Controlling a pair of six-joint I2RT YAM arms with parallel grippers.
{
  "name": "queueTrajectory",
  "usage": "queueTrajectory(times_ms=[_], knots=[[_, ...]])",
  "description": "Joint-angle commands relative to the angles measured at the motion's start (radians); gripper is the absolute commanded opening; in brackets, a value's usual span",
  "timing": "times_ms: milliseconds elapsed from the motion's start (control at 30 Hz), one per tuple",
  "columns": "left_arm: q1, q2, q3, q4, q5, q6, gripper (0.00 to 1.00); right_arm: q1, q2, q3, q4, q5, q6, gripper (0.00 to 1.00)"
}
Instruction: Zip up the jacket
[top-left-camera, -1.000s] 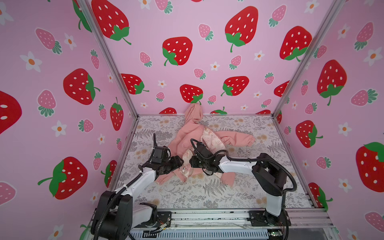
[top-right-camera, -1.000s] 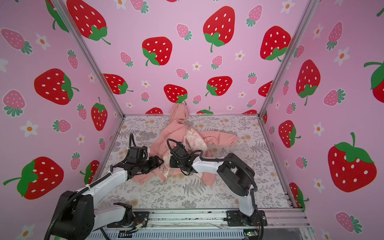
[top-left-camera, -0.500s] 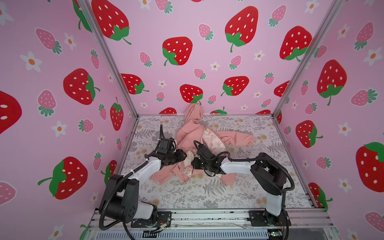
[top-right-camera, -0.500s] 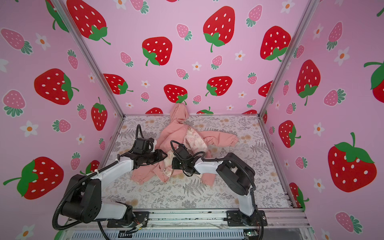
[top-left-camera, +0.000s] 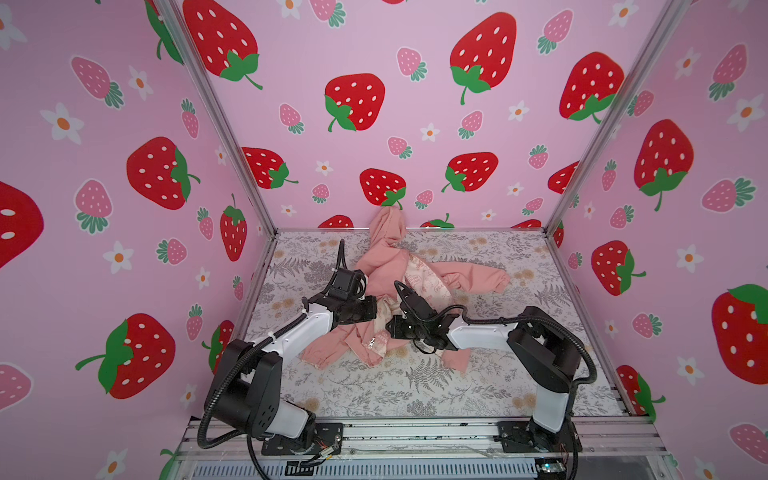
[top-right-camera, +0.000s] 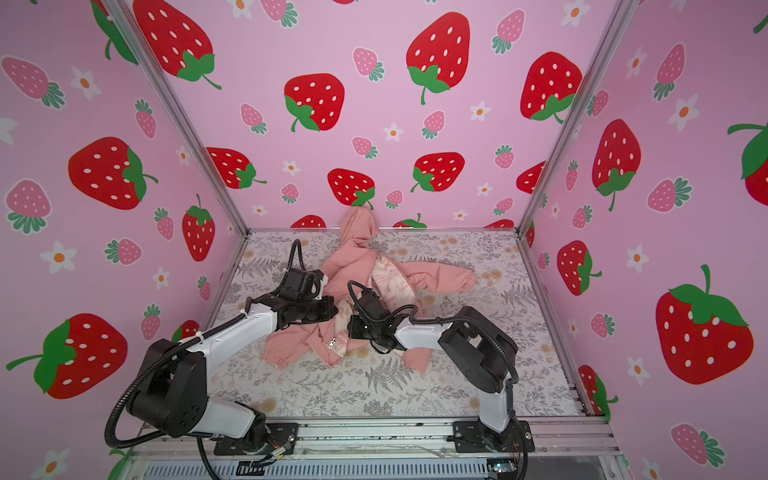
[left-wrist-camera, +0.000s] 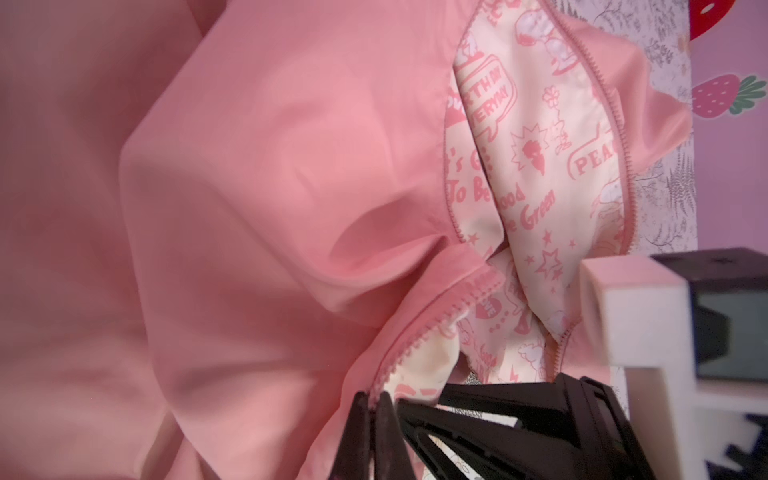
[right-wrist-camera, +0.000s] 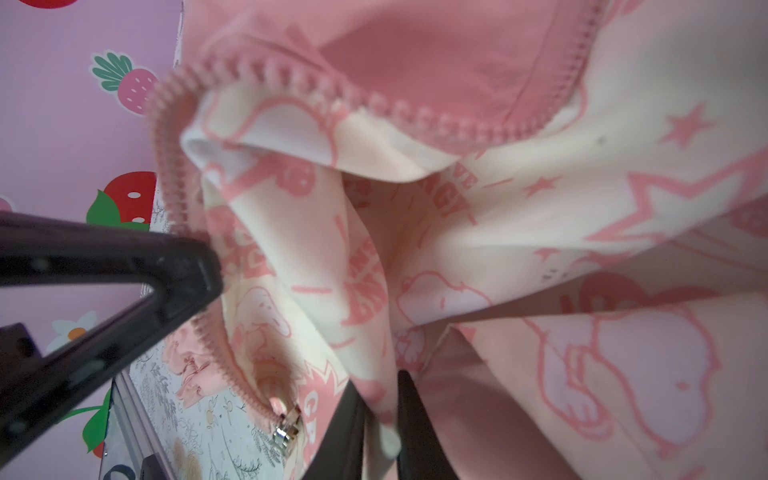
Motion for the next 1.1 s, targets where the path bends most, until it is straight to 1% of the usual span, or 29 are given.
queueTrajectory(times_ms=[0, 167, 267, 333, 400, 433, 467, 533, 633, 733, 833, 933, 1067], knots=[[-0.037, -0.018, 0.068, -0.08, -0.015, 0.042, 0.0, -0.013, -0.047, -0.025, 0.017, -0.014, 0.002, 0.18], [-0.122, -0.04, 0.17, -0.198, 0.043, 0.08, 0.0, -0.046, -0.137, -0.103, 0.025, -0.013, -0.022, 0.24], [-0.196, -0.041, 0.24, -0.27, 0.058, 0.098, 0.0, -0.072, -0.229, -0.185, 0.019, -0.002, -0.036, 0.34], [-0.234, -0.034, 0.277, -0.29, 0.1, 0.087, 0.0, -0.085, -0.315, -0.248, 0.011, 0.014, -0.038, 0.42], [-0.263, -0.019, 0.295, -0.279, 0.149, 0.058, 0.0, -0.1, -0.407, -0.325, 0.001, 0.028, -0.03, 0.5], [-0.275, -0.009, 0.298, -0.261, 0.172, 0.035, 0.0, -0.109, -0.461, -0.368, -0.004, 0.034, -0.022, 0.51], [-0.286, 0.002, 0.295, -0.234, 0.198, 0.006, 0.0, -0.114, -0.515, -0.412, -0.011, 0.041, -0.013, 0.56], [-0.309, 0.036, 0.285, -0.173, 0.247, -0.039, 0.0, -0.122, -0.627, -0.488, -0.039, 0.064, 0.009, 0.6], [-0.348, 0.121, 0.287, -0.095, 0.285, -0.085, 0.0, -0.125, -0.789, -0.589, -0.091, 0.1, 0.045, 0.61], [-0.378, 0.252, 0.319, -0.037, 0.327, -0.115, 0.0, -0.126, -0.928, -0.672, -0.122, 0.116, 0.067, 0.61], [-0.396, 0.389, 0.386, -0.019, 0.325, -0.115, 0.0, -0.126, -1.031, -0.726, -0.134, 0.116, 0.064, 0.61], [-0.399, 0.493, 0.459, -0.022, 0.29, -0.115, 0.0, -0.126, -1.052, -0.743, -0.139, 0.104, 0.044, 0.6], [-0.399, 0.569, 0.528, -0.025, 0.251, -0.116, 0.0, -0.127, -0.998, -0.739, -0.096, 0.08, 0.014, 0.59]])
